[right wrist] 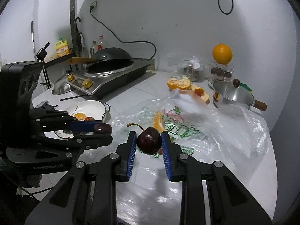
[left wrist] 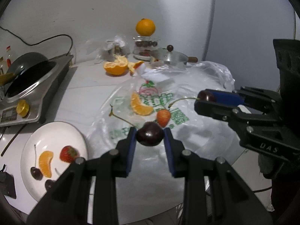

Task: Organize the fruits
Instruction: 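Carry both held cherries over to the white plate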

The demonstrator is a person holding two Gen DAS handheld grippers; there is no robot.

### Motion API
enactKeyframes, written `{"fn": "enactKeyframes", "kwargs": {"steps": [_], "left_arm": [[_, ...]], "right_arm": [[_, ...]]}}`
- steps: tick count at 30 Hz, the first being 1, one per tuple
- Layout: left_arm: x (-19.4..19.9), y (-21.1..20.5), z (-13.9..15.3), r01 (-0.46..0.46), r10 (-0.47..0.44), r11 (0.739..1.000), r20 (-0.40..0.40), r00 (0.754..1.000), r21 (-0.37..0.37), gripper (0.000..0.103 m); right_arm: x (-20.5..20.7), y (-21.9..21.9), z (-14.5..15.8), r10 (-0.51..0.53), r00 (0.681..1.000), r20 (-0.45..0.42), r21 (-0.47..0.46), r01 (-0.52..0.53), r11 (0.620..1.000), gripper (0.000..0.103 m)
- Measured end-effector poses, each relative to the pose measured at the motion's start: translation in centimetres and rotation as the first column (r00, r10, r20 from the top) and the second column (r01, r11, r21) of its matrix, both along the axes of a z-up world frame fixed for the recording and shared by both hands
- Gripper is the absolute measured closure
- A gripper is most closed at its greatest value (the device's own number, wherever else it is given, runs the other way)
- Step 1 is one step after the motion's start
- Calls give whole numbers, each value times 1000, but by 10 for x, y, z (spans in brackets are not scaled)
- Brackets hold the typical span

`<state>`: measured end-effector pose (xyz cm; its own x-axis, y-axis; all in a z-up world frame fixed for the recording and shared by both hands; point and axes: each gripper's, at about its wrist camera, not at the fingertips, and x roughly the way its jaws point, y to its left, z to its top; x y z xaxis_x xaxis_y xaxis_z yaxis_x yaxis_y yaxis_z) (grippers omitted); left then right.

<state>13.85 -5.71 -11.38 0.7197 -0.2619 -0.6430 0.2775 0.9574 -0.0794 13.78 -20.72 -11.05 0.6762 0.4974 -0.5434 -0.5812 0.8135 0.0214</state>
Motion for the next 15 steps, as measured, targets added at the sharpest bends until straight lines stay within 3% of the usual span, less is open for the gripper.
{"fn": "enactKeyframes", "kwargs": {"steps": [15], "left_arm": [[-27,67,-4,-91,91,996,18,996,-23,73]], "right_arm": [[-10,55,4,52,999,4,-36,-52,998,75]]}}
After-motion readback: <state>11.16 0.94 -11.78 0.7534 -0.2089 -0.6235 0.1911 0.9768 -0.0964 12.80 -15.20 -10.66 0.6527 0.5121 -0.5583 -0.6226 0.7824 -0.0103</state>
